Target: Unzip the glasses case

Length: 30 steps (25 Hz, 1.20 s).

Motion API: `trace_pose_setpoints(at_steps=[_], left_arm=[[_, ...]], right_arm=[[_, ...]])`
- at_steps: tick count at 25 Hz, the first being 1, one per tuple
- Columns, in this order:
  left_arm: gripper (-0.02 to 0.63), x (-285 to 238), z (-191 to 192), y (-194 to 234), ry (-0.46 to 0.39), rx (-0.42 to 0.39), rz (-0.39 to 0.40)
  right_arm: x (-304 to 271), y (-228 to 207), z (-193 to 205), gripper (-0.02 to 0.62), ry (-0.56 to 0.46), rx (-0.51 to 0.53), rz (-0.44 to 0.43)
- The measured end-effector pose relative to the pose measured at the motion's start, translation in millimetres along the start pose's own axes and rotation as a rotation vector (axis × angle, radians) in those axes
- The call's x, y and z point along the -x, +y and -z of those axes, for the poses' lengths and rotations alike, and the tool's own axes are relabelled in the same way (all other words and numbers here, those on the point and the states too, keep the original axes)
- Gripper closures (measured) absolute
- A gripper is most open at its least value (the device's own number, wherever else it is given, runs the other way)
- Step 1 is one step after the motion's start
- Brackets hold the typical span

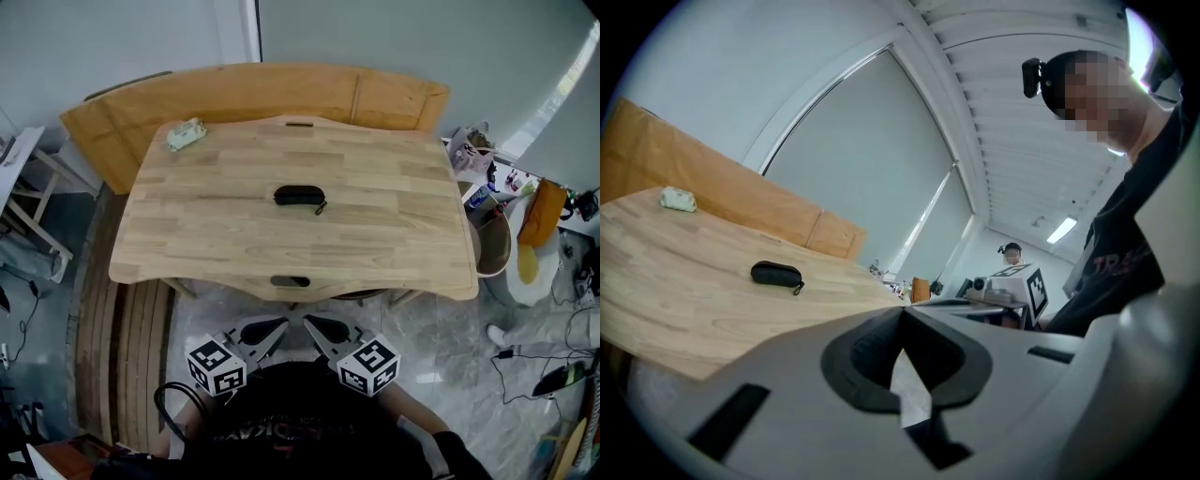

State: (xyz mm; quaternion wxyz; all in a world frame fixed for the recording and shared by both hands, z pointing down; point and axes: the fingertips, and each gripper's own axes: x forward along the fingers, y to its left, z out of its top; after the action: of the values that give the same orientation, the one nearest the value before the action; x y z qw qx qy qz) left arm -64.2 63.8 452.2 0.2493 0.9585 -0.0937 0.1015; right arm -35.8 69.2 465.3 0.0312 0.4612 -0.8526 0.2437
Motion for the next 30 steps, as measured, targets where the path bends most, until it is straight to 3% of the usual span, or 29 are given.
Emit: trace_pose_setpoints(at_steps=[15, 30], left_arm=[[0.595, 4.9, -3.3, 10.1, -0.053, 0.025, -0.028], [0.595, 14.1, 2.0, 24.7, -0.032, 0.055, -0.04]], right_arm=[[-6.5, -1.2, -1.2, 0.581, 0.04, 0.023, -0.009], [-24.7, 3.3, 3.4, 0.581, 0.063, 0.003, -0.018]])
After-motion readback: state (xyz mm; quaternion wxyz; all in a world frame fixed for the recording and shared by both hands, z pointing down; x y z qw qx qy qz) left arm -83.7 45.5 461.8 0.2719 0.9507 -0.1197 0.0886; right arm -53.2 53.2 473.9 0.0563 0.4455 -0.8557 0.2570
